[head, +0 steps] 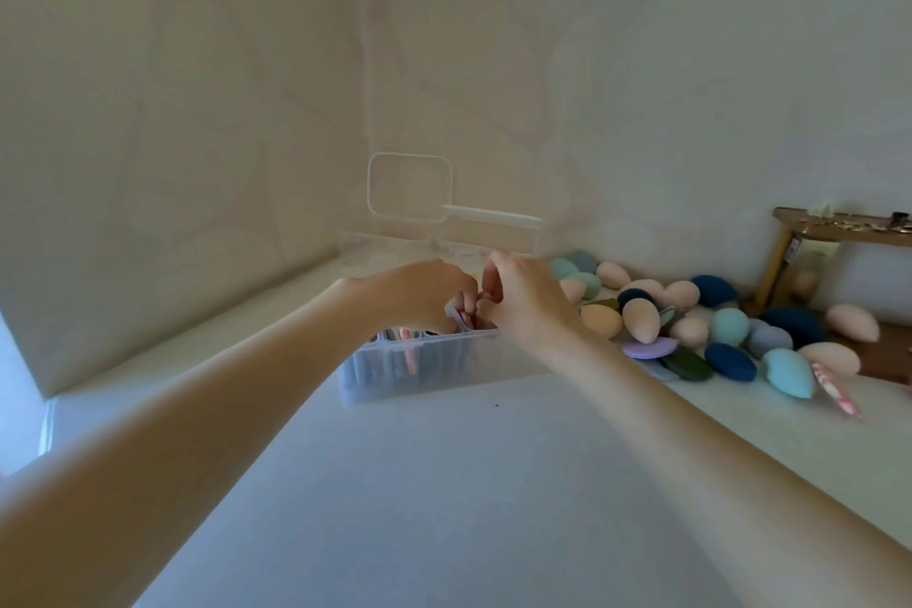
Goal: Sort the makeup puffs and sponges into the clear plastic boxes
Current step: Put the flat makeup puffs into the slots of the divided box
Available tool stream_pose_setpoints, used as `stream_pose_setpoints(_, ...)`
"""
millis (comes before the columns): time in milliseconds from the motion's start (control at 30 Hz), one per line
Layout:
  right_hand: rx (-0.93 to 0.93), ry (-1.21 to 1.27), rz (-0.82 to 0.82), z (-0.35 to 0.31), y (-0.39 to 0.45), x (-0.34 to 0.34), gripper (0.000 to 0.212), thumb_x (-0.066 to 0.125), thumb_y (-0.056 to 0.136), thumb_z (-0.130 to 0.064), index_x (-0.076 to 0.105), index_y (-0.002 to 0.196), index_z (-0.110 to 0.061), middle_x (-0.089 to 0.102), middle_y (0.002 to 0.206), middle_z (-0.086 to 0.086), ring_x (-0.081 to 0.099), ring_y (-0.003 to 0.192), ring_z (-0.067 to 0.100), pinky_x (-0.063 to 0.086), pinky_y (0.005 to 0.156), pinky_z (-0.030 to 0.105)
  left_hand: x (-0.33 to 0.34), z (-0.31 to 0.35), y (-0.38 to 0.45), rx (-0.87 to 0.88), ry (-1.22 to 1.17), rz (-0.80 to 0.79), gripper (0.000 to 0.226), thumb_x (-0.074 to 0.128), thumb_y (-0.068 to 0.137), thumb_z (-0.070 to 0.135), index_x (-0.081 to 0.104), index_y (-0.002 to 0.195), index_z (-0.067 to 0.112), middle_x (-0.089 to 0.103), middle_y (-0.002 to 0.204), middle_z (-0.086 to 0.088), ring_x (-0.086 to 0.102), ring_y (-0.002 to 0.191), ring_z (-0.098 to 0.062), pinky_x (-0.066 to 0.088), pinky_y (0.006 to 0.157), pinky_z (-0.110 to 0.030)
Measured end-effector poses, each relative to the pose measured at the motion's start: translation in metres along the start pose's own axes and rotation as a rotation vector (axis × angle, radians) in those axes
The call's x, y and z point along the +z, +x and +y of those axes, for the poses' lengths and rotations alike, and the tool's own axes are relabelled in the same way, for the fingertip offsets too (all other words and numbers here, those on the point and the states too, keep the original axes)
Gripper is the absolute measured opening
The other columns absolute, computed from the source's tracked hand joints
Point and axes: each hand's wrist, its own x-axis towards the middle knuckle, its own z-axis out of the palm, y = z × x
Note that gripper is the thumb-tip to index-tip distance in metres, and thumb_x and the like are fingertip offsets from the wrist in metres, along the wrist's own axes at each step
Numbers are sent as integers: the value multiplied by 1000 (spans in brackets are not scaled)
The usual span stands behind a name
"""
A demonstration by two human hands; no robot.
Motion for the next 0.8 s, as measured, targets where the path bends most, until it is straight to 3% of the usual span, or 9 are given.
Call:
stream_pose_setpoints(200, 72, 38, 158, 14, 1, 16, 5, 59, 84, -10, 54, 82, -13, 60, 83, 2, 54, 84, 21, 36, 62, 29, 4, 3, 4, -9, -66, 19, 41, 59, 84, 9, 47, 122, 16, 63, 117, 1, 51, 69, -10, 34, 35, 0)
stream_pose_setpoints(233, 74, 24, 175, 14, 3, 17, 4, 58, 84, -11, 55, 82, -12, 58, 81, 1, 54, 85, 21, 35, 61, 29, 5, 4, 5, -8, -62, 23, 41, 59, 84, 9, 46, 122, 16, 64, 115, 1, 53, 75, -14, 37, 39, 0)
stream_pose_setpoints(300, 87, 28, 174, 15, 3, 19, 11, 57, 85, -14, 54, 74, -13, 57, 78, 1, 54, 92, 27, 34, 64, 31, 9, 8, 9, -3, -24, 27, 43, 59, 83, 9, 44, 124, 16, 64, 116, -2, 59, 88, -21, 49, 64, -11)
stream_pose_setpoints(367, 94, -31, 120, 19, 2, 20, 19, 56, 86, -19, 60, 69, -12, 63, 86, 7, 51, 102, 31, 37, 73, 32, 12, 11, 12, 11, 11, 35, 48, 57, 84, 8, 41, 128, 17, 63, 117, -4, 59, 100, -23, 45, 78, -25)
stream_pose_setpoints(433, 103, -61, 57, 22, -2, 18, 27, 54, 88, -21, 70, 76, -4, 67, 97, 10, 52, 103, 30, 39, 78, 34, 13, 13, 15, 33, 15, 39, 54, 56, 84, 8, 37, 133, 20, 63, 118, -3, 58, 104, -23, 43, 78, -24)
stream_pose_setpoints(533, 122, 122, -39, 30, -5, 4, 27, 53, 89, -17, 74, 81, 0, 71, 89, 15, 62, 91, 31, 45, 73, 32, 14, 11, 17, 45, -2, 15, 49, 54, 85, 7, 41, 131, 22, 62, 120, -1, 58, 100, -20, 41, 62, -9)
stream_pose_setpoints(633, 201, 215, 118, 43, -4, -20, 28, 54, 88, -16, 68, 82, 7, 67, 88, 26, 57, 75, 35, 33, 60, 27, 13, 7, 18, 62, -60, 2, 47, 54, 85, 5, 45, 126, 25, 62, 115, -3, 52, 87, -16, 36, 58, -13)
stream_pose_setpoints(700, 296, 112, 179, 59, -4, -34, 28, 52, 87, -17, 66, 82, 8, 67, 86, 27, 54, 68, 29, 38, 59, 30, 15, 5, 19, 66, -72, 2, 46, 57, 85, 7, 44, 125, 24, 62, 112, -2, 52, 88, -16, 39, 64, -16)
stream_pose_setpoints(800, 419, -206, -46, 78, -10, -44, 30, 43, 89, -23, 63, 93, -1, 64, 101, 17, 57, 93, 33, 47, 78, 39, 19, 3, 23, 47, -77, 11, 46, 61, 84, 9, 40, 123, 21, 63, 112, -3, 57, 93, -20, 49, 79, -28)
